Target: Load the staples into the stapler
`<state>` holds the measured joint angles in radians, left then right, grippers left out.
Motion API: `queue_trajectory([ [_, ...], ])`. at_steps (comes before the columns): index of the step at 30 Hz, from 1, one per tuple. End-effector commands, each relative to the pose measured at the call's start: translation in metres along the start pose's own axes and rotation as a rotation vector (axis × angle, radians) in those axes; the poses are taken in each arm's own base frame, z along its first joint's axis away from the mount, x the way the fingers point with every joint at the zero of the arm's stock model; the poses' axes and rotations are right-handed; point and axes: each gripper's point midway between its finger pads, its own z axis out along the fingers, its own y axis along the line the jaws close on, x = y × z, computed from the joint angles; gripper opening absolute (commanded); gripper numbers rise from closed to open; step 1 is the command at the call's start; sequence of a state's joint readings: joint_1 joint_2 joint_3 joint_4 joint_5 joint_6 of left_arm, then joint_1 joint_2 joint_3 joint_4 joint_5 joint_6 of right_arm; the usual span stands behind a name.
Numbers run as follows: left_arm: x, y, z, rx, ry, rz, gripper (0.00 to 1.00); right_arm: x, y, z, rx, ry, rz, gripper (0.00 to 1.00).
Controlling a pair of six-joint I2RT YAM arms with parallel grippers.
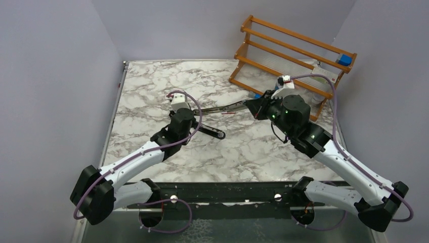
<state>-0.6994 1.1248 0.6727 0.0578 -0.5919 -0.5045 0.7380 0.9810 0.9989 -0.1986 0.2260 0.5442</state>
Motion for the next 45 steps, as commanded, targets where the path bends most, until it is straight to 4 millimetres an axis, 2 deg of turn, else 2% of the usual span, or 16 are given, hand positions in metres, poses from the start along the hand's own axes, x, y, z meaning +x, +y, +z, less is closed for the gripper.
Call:
queue_trajectory([
  [1,-0.009,0.012,-0.004,-0.028,-0.036,-0.023,0.17,-0.036,0.026,-0.012,-0.113,-0.112,0.1,0.01],
  [3,-0.01,0.015,-0.006,-0.033,-0.043,-0.019,0.27,-0.038,0.027,-0.014,-0.115,-0.117,0.104,0.01],
  [10,-0.022,0.026,-0.012,-0.03,-0.087,-0.016,0.49,-0.038,0.03,-0.015,-0.135,-0.116,0.122,0.01],
  [16,-0.019,0.025,-0.01,0.007,-0.082,-0.018,0.51,-0.037,0.033,-0.016,-0.158,-0.116,0.15,0.01],
  [26,0.012,0.019,-0.002,0.065,-0.018,-0.057,0.51,-0.043,0.044,-0.023,-0.222,-0.13,0.217,0.01],
  [33,0.012,0.019,-0.001,0.068,-0.023,-0.041,0.52,-0.045,0.046,-0.024,-0.233,-0.132,0.234,0.01],
  [37,0.012,0.02,-0.001,0.072,-0.031,-0.032,0.56,-0.046,0.047,-0.026,-0.242,-0.135,0.245,0.01],
  [45,0.027,0.006,0.004,0.147,0.004,-0.059,0.65,-0.047,0.057,-0.027,-0.289,-0.123,0.28,0.01],
])
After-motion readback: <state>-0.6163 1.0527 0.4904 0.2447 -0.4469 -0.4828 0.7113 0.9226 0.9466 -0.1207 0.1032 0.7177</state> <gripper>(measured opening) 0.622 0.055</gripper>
